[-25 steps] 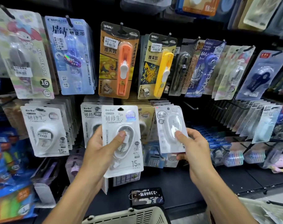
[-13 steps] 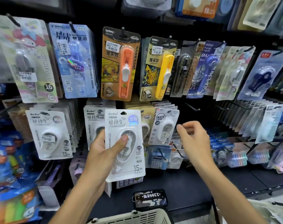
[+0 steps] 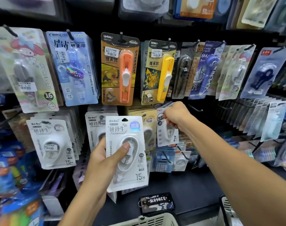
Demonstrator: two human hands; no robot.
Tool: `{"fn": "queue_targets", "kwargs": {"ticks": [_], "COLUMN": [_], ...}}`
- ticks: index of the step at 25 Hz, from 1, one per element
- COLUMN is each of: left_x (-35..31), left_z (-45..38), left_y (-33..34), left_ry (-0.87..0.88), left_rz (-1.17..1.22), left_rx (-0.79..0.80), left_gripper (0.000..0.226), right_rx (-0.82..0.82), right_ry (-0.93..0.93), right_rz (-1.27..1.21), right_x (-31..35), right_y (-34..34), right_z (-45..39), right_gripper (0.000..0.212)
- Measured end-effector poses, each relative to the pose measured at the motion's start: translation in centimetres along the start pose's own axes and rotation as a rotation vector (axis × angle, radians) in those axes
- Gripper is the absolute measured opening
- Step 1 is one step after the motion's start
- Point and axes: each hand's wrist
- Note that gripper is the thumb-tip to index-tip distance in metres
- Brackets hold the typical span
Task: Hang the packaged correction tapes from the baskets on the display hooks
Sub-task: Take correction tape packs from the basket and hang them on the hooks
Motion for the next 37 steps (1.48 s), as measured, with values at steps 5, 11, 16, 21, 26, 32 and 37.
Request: {"fn": "queue_targets", "kwargs": {"ticks": [5,11,16,21,26,32,37], "left_x": [-0.1,-0.3,-0.4,-0.2,-0.1,-0.1,-0.4], "left_z": [0.3,0.6,0.3,-0.1,0.0,0.4,0.5], "left_y": [-0.4,-1.0,-1.1,-0.3,-0.5,-0.9,-1.2], "left_ry": [0.009,0.001,0.011,0.014,0.021,0.0,0.008], "left_rz": [-0.01,0.01,0.012,0.028,0.027,0.057,0.061], "left_rx": [0.015,-0.004,-0.007,0.023,0.009,0.008,0.013], "left_gripper": [0.044,0.043,0.043,0.048,0.046,0.04,0.04], "right_rx": [-0.27,-0.379,-0.214,-0.218,-0.189,-0.206,-0.126], "right_ry": [-0.075,-0.118,-0.052,-0.141,-0.17,-0.1,-0.097], "right_rz": [0.284,0.382,0.27,0.274,0.303,0.32,0.241], "right_x": [-0.5,-1.1,-3.4,-2.4,-0.3,-2.6,-5.9], "right_y": [0.3,1.1,-1.3,-1.1,-0.9,-0.8,0.0], "right_z": [0.2,0.0,-0.8,-1.0,-1.1,-0.9,-0.7], "right_gripper": [0.02,0.02,0.034,0.037,0.033,0.03,0.032]}}
Point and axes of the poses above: each hand's wrist, its own z-axis away from the middle knuckle, its own y-axis out of the palm, x = y × z, and after that the axes turned 14 degrees about x, right-handed
